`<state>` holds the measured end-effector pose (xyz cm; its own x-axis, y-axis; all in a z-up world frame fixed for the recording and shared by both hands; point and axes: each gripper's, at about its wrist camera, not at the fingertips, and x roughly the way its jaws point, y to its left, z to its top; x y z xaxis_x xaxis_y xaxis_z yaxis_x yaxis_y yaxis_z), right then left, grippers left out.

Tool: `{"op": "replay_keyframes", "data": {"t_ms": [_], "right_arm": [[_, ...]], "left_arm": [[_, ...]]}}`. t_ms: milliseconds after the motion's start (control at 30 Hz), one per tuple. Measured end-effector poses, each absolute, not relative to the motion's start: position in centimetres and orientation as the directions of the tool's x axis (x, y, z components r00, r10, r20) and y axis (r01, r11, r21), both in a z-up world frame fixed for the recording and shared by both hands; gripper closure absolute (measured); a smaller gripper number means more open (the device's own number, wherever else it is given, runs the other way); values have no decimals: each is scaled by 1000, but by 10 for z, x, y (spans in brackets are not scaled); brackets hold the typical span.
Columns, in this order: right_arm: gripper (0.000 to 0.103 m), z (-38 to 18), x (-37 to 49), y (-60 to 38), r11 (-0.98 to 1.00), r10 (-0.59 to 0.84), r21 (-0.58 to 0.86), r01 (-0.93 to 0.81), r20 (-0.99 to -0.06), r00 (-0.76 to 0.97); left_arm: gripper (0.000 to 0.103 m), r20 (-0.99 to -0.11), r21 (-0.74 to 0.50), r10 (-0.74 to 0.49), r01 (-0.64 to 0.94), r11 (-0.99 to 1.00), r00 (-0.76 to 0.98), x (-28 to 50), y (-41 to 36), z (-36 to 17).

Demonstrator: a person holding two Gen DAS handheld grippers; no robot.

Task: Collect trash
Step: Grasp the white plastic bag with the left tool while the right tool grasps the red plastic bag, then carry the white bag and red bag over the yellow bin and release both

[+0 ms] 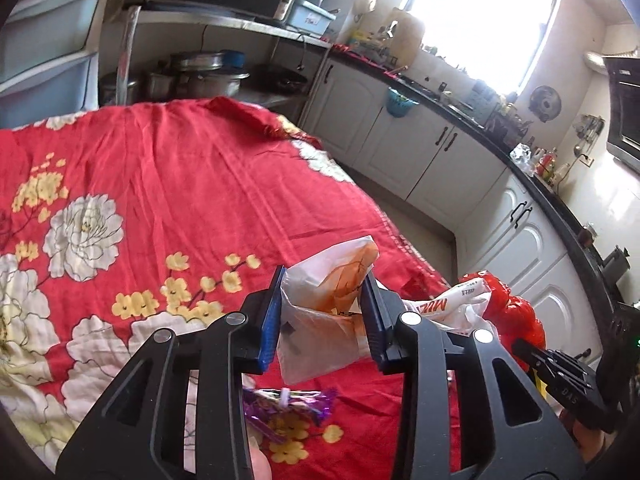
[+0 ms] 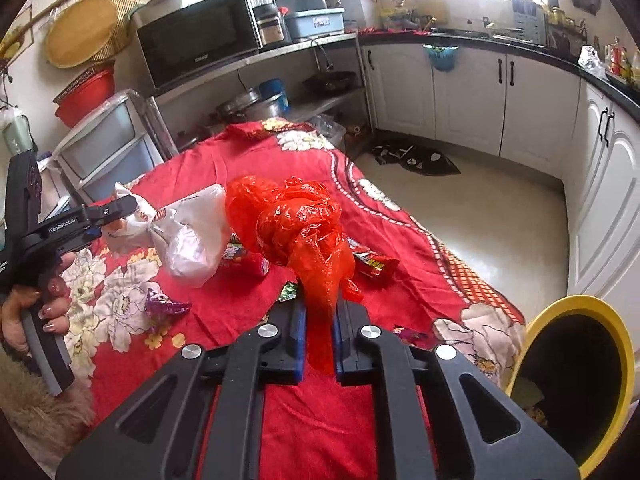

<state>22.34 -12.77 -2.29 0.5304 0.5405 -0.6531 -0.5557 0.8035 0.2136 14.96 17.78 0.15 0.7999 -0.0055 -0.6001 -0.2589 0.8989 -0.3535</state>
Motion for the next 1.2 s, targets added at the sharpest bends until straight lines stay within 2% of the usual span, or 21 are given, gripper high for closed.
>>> {"op": "replay_keyframes", "data": {"t_ms": [1200], "right_arm": [[93, 18, 177, -271, 913, 408, 229, -338, -536, 739]], "left_arm": [[75, -492, -274, -173, 37, 961, 853, 189, 31, 63]]}}
